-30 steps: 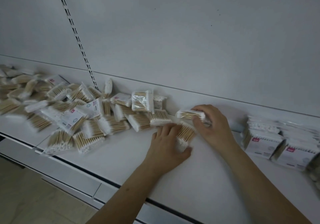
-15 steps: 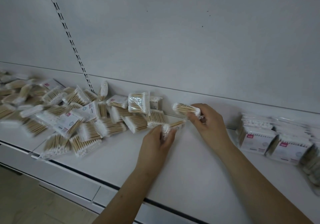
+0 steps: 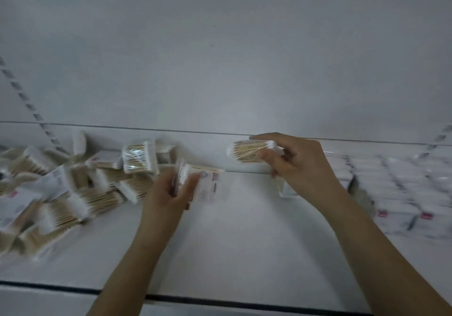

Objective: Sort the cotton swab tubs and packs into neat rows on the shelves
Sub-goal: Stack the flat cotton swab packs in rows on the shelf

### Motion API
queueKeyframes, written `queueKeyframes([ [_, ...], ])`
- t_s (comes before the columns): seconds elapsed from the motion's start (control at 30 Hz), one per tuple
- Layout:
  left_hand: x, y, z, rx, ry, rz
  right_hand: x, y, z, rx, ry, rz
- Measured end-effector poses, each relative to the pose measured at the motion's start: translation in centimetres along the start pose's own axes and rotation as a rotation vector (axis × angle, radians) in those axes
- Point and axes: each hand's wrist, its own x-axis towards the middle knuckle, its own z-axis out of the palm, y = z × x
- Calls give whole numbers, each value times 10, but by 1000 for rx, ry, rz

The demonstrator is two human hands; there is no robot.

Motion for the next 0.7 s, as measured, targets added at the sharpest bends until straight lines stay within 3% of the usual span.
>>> queueKeyframes([
  [0.1,6,23,15,-105,-199,53,-13,4,-35,251,-114,148],
  [0.2,10,40,37,-111,-401,99,-30,12,-64,146,-153,118],
  [0.37,16,52,74,37,-655,218,-57,29,-99,-177,7,159],
  [0.63,12,67,132,151,-567,429,-70,42,-123,-405,38,352],
  [0.7,14,62,144,169,-523,497,-69,46,-124,-414,17,329],
])
